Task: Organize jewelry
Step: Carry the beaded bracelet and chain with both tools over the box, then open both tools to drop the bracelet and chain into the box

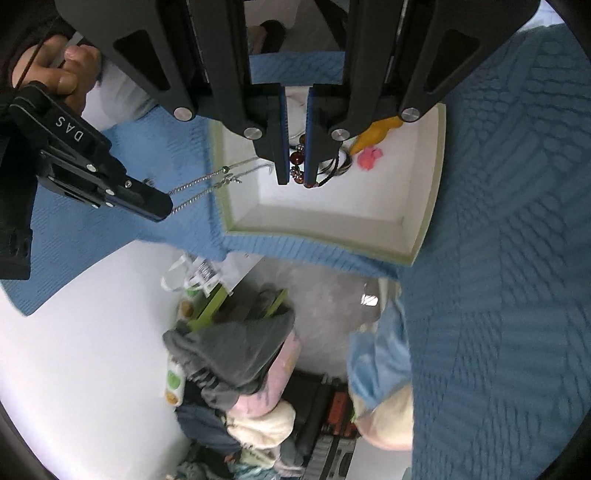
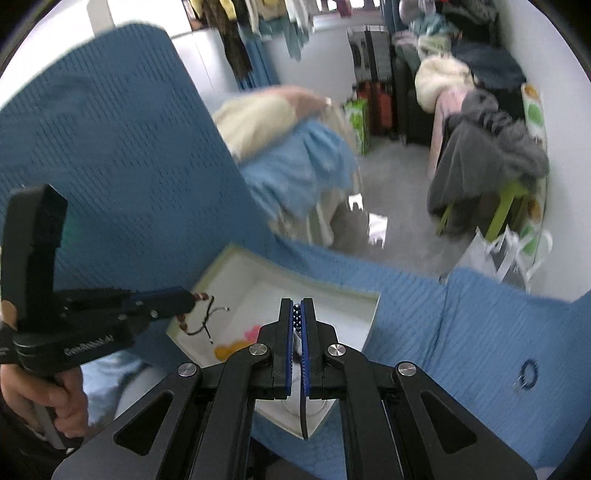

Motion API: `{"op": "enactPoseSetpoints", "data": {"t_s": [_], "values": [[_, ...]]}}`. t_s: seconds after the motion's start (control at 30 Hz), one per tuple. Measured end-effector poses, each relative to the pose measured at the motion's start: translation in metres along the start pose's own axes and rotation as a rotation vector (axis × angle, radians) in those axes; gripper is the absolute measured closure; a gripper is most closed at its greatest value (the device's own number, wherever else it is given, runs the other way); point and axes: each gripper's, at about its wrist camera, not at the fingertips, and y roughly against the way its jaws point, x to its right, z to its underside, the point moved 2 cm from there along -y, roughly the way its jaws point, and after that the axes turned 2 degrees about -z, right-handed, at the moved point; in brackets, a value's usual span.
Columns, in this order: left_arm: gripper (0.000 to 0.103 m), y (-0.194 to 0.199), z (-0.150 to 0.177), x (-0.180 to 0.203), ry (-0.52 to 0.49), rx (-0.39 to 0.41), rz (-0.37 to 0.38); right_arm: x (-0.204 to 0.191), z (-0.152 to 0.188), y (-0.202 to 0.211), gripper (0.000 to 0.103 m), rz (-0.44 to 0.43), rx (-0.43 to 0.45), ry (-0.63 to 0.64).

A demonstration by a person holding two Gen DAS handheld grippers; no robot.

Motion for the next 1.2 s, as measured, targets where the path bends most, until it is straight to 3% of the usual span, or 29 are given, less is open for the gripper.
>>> {"op": "enactPoseSetpoints", "data": {"t_s": [0.3, 0.53, 0.6, 0.67, 0.7, 0.73, 0.93, 1.2], "values": [[0.096, -0.05, 0.033, -0.008, 0.031, -0.1, 0.003, 0.008, 0.047, -0.052, 0.101, 0.02, -0.142, -0.019], [0.096, -0.049, 0.043, -0.006, 0.045, -0.118, 0.001, 0.018, 0.068, -0.065, 0.099, 0.009, -0.198, -0.051], [0.094, -0.047, 0.041, -0.007, 0.062, -0.119, 0.0, 0.019, 0.067, -0.06, 0.096, -0.009, -0.184, -0.066], [0.074, -0.04, 0.038, -0.006, 0.074, -0.105, 0.007, 0.02, 0.062, -0.052, 0.081, -0.045, -0.161, -0.078], [0.054, -0.034, 0.035, -0.004, 0.076, -0.089, -0.003, 0.019, 0.06, -0.048, 0.078, -0.054, -0.148, -0.077], [0.044, -0.031, 0.032, -0.002, 0.074, -0.073, -0.008, 0.018, 0.058, -0.041, 0.076, -0.06, -0.129, -0.072], [0.043, 0.008, 0.017, 0.027, 0.022, 0.033, 0.031, 0.014, 0.04, 0.0, 0.073, -0.069, -0.025, -0.047], [0.043, 0.051, -0.001, 0.069, -0.021, 0.162, 0.097, 0.023, 0.02, 0.079, 0.073, 0.0, 0.154, -0.016]]}}
